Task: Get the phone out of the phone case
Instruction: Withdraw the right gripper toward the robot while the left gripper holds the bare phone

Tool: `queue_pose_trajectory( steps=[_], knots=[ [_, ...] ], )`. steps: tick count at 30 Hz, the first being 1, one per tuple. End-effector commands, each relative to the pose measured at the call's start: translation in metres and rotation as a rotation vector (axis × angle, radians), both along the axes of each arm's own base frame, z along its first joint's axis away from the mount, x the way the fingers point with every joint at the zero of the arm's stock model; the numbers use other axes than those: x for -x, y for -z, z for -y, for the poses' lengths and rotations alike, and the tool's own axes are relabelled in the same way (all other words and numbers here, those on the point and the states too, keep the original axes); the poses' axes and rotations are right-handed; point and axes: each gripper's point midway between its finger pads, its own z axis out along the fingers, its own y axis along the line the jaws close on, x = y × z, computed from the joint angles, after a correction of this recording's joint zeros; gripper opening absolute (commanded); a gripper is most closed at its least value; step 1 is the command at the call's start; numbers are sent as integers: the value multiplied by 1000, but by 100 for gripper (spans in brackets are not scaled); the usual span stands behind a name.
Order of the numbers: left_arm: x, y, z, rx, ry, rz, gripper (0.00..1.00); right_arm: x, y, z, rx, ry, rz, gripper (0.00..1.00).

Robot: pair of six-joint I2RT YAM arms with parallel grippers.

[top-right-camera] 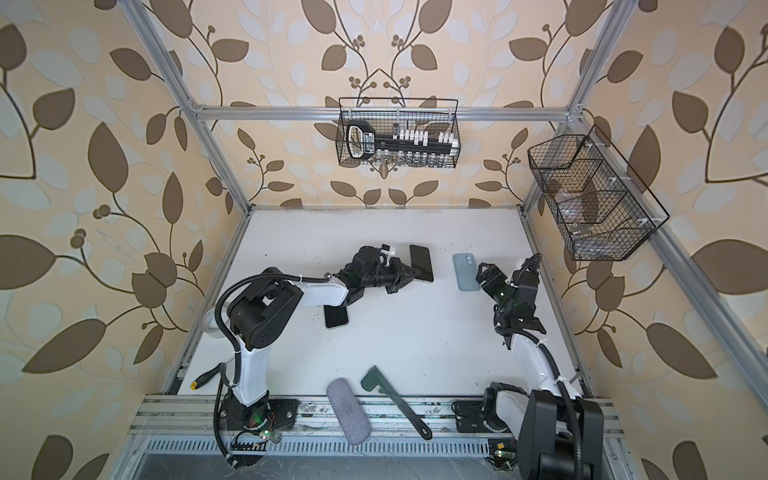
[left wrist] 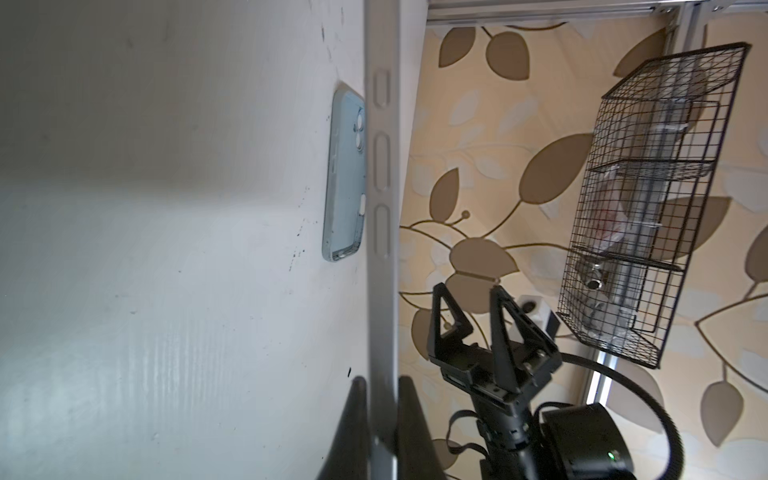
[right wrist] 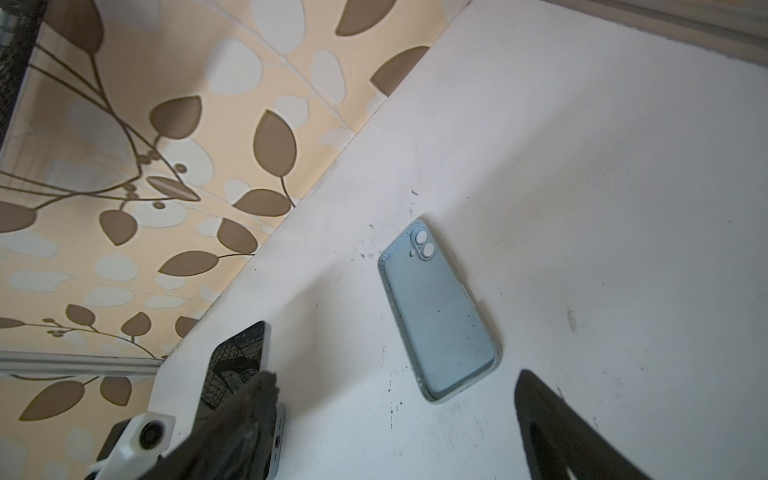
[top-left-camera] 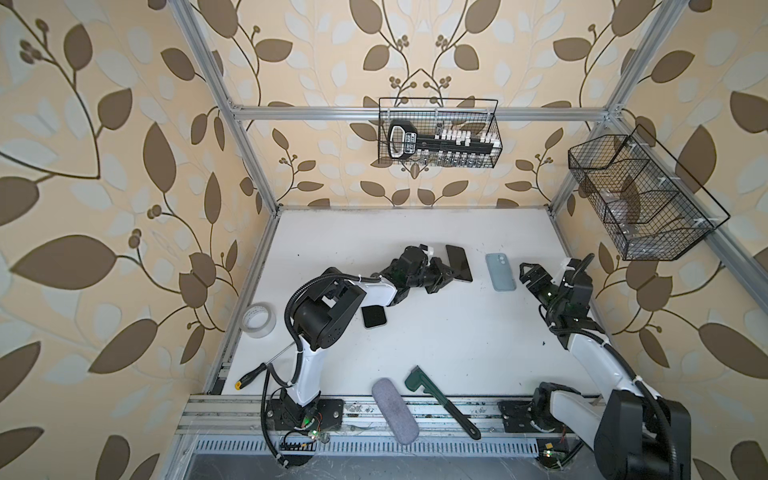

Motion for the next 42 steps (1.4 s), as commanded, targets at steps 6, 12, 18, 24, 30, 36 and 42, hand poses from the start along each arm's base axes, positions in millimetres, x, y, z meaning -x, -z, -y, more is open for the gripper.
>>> queue_pose_trajectory(
  steps=[6,12,18,24,30,36,42],
  knots=[
    [-14,-23,10,15,18,168,0,26,11,-30,51,-113,-103,100],
    [-14,-2,8,-11,16,173,0,39,16,-37,66,-146,-112,100],
    [-14,15,6,-32,17,192,0,45,25,-38,67,-153,-116,100],
    [-16,35,8,-39,16,172,0,47,34,-39,65,-166,-131,100],
    [-18,46,4,-70,-4,160,0,51,44,-37,52,-162,-142,100],
    [-17,54,1,-105,-10,138,9,53,47,-35,47,-160,-148,100],
    [-13,65,-8,-184,-15,116,23,52,48,-35,46,-166,-144,100]
  ],
)
